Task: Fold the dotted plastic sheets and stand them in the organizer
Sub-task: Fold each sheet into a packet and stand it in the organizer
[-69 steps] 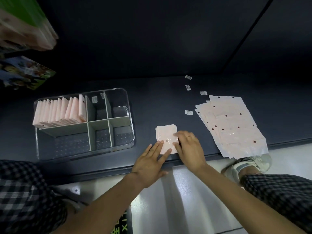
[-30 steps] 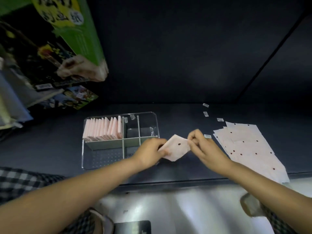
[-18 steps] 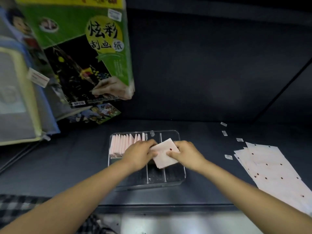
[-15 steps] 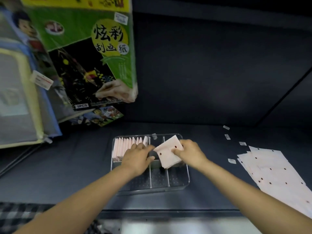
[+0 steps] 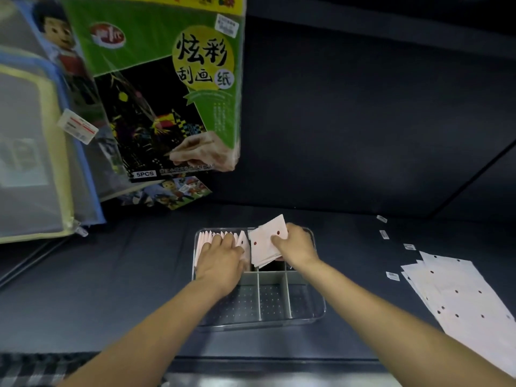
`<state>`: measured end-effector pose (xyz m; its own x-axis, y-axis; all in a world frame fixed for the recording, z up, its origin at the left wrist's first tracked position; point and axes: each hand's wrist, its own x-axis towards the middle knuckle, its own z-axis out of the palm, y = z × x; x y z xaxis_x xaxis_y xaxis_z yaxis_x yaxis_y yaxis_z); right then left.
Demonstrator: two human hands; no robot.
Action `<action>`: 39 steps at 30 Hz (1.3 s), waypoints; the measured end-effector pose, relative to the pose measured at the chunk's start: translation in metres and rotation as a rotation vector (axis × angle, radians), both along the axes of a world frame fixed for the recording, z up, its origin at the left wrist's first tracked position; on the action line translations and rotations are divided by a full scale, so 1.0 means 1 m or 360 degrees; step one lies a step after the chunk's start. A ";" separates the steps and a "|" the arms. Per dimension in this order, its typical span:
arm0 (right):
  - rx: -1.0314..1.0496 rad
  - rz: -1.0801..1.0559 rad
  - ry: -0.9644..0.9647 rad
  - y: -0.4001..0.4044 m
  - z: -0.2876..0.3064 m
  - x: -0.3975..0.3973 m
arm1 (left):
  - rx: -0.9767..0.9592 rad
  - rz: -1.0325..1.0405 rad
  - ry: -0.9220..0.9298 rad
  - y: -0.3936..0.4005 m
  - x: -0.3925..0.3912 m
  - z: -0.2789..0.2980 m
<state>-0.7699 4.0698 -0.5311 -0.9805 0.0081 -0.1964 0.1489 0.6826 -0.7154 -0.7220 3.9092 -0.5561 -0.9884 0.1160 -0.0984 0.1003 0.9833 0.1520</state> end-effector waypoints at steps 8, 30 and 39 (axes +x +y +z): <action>0.0500 0.0168 -0.0010 -0.032 -0.007 0.000 | 0.0221 -0.0091 -0.0043 0.000 -0.002 -0.001; 0.0111 0.0150 -0.0230 -0.019 -0.017 0.008 | 0.0390 -0.0054 0.0208 0.003 0.005 -0.001; 0.0775 0.0435 -0.0212 0.187 0.013 0.032 | 0.0709 -0.0242 0.0214 0.109 0.015 0.022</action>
<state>-0.7378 4.2569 -0.5186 -0.9266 -0.1218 -0.3558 -0.0120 0.9552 -0.2957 -0.7073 4.0180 -0.5345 -0.9575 0.2616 0.1212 0.2852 0.7982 0.5306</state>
